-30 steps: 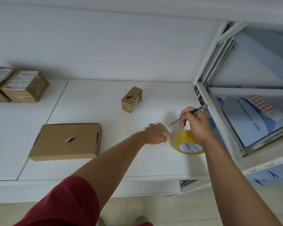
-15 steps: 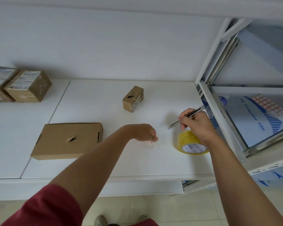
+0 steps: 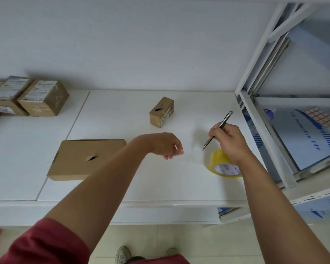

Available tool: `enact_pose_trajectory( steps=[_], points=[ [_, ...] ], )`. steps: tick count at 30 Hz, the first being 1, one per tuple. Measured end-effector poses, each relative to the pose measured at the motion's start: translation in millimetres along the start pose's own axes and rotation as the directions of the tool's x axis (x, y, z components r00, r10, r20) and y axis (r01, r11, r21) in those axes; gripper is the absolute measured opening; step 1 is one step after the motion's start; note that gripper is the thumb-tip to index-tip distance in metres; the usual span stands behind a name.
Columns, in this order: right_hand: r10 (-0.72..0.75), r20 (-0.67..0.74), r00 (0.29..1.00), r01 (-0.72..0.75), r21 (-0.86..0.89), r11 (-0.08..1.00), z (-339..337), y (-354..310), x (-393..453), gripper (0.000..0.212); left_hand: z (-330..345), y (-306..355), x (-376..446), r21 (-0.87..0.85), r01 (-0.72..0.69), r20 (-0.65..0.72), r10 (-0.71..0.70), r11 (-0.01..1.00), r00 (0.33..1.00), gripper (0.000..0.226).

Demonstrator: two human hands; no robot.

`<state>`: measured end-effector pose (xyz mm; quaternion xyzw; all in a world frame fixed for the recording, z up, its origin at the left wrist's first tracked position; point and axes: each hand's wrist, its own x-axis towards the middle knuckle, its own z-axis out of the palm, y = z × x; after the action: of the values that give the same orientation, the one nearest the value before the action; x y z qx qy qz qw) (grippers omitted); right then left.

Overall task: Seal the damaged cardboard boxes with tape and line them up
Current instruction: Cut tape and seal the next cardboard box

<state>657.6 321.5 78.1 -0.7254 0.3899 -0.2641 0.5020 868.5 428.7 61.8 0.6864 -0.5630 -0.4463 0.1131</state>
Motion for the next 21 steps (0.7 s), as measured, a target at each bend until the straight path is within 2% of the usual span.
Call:
enact_pose_trajectory(
  steps=[3,7,13,16,21],
  points=[
    [-0.016,0.016,1.0,0.017,-0.031,0.999,0.3,0.7,-1.7,0.024,2.8,2.2,-2.1,0.054,0.045,0.003,-0.045,0.998,0.999,0.029],
    [-0.012,0.049,0.999,0.015,-0.064,0.998,3.9,-2.2,-0.8,0.022,-11.1,4.4,-11.0,0.121,0.076,-0.106,-0.064,0.99,0.992,0.019],
    [-0.012,0.076,0.997,0.009,0.043,0.999,30.7,-14.2,-1.6,0.021,-31.7,-1.2,-30.1,0.144,0.094,-0.168,-0.069,0.985,0.983,0.019],
    [-0.019,0.045,0.999,0.015,0.088,0.996,37.5,-15.1,1.0,0.019,-25.4,-10.3,-34.9,0.08,0.112,-0.17,-0.097,0.991,0.981,0.021],
    [-0.013,0.126,0.992,0.025,-0.091,0.996,37.7,-8.0,5.7,0.02,-21.4,-16.0,-38.6,-0.074,0.058,-0.205,-0.072,0.996,0.976,0.023]
  ],
)
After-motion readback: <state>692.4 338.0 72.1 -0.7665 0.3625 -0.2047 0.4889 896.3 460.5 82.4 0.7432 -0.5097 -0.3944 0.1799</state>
